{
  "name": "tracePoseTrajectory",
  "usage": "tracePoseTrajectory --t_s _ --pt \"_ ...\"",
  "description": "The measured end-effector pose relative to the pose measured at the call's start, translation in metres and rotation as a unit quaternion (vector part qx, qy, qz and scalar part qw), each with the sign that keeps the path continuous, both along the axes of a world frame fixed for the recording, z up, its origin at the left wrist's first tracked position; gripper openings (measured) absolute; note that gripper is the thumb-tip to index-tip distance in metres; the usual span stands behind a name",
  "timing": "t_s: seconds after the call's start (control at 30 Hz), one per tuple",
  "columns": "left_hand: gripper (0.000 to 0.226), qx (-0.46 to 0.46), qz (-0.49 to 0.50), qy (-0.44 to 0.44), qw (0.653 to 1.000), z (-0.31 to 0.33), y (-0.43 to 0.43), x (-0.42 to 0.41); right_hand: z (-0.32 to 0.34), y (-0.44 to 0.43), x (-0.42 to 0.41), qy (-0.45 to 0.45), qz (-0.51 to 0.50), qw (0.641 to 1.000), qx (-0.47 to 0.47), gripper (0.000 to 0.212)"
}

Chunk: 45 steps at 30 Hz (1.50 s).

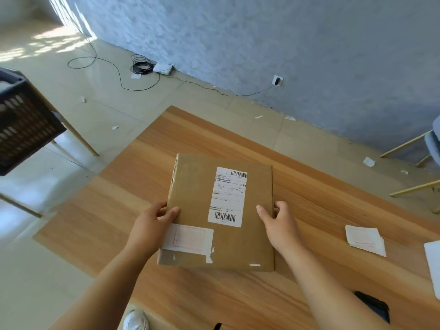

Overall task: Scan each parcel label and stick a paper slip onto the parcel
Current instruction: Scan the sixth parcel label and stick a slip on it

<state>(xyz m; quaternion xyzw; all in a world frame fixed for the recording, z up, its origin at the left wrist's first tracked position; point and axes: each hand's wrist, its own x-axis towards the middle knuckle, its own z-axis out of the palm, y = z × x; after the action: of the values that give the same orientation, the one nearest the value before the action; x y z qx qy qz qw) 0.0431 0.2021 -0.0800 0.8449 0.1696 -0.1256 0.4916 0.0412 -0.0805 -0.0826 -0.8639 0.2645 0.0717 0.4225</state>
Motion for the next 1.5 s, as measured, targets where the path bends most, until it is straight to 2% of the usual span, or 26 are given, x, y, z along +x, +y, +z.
tracePoseTrajectory --t_s 0.2,0.33,0.57,0.8,1.13,1.37,1.5 --pt "0.027 -0.019 0.093 -0.077 0.993 0.034 0.103 -0.012 0.035 0.105 0.035 -0.109 0.069 0.991 0.036 0.061" --pt "0.020 -0.037 0.141 -0.099 0.984 0.052 0.193 -0.025 0.048 0.200 0.047 -0.146 0.113 0.979 0.087 0.056" --pt "0.030 0.003 0.194 -0.120 0.974 0.070 0.341 -0.048 0.052 0.362 0.061 -0.148 0.178 0.961 0.150 0.046" --pt "0.038 0.032 0.248 -0.113 0.962 0.061 0.450 -0.051 0.046 0.485 0.098 -0.096 0.267 0.943 0.175 0.043" --pt "0.037 0.046 0.269 -0.090 0.958 0.056 0.595 0.043 0.037 0.643 0.212 -0.033 0.319 0.928 0.189 0.054" --pt "0.037 0.027 0.296 -0.084 0.951 0.057 0.677 0.123 0.051 0.732 0.294 -0.041 0.364 0.919 0.145 0.037" --pt "0.038 0.010 0.311 -0.077 0.947 0.044 0.713 0.157 0.049 0.774 0.331 -0.043 0.352 0.931 0.082 0.055"
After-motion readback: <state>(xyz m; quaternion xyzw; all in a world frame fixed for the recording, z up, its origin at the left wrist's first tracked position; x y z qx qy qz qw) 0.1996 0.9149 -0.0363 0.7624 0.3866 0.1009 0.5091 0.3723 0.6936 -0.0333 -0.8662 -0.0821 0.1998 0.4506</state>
